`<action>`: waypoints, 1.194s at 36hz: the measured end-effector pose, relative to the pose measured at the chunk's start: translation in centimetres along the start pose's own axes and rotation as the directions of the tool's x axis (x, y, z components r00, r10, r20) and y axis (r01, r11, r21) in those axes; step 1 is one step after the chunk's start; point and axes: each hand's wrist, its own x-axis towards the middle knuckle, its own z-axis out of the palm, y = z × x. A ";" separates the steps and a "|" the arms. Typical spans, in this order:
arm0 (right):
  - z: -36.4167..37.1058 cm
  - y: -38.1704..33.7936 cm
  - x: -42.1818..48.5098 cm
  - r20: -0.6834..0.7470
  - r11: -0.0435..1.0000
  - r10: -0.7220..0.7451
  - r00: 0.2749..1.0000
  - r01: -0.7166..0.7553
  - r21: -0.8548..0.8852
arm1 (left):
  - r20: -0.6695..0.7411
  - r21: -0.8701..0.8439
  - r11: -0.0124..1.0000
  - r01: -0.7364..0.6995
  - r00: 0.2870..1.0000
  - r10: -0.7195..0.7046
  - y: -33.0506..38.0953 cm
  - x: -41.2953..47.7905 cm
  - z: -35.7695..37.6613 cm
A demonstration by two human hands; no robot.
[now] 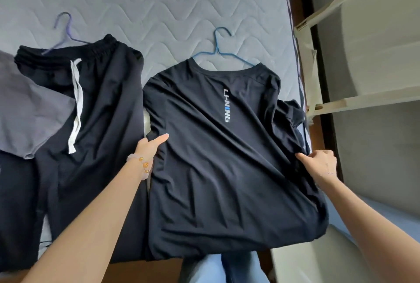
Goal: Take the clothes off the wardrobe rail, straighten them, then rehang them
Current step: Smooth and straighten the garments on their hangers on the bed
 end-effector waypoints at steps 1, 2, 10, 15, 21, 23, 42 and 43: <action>0.0 -0.2 0.3 -0.019 1.000 -0.021 1.000 0.021 0.020 | 0.026 -0.037 0.999 0.003 1.000 -0.002 0.3 1.4 -0.2; 0.0 -0.6 0.5 -0.030 0.998 -0.047 0.998 0.049 0.038 | 0.046 -0.074 0.997 0.014 0.999 -0.011 0.7 2.3 -0.4; 0.4 -6.4 2.1 0.174 0.901 -0.090 0.981 0.006 0.434 | 0.059 -0.006 0.999 0.042 0.997 -0.042 3.3 7.3 -1.6; 0.4 -9.7 4.3 0.318 0.741 -0.068 0.945 -0.166 0.651 | 0.078 -0.061 0.996 0.064 0.995 -0.059 6.5 6.0 -0.6; 0.0 -11.6 8.4 0.396 0.556 -0.049 0.917 -0.304 0.774 | 0.156 -0.203 0.978 0.050 0.988 -0.018 9.1 5.4 0.3; -0.8 -12.3 9.4 0.356 0.514 -0.042 0.933 -0.286 0.809 | 0.172 -0.246 0.969 0.012 0.984 0.032 9.9 5.4 1.2; -12.5 -9.2 16.3 -0.076 0.676 0.016 0.997 0.045 0.736 | 0.010 0.030 0.954 -0.299 0.954 0.299 15.2 8.1 -4.9; -12.8 -9.0 16.6 -0.082 0.713 -0.012 0.997 0.066 0.698 | 0.025 0.069 0.953 -0.296 0.955 0.295 15.6 8.4 -5.9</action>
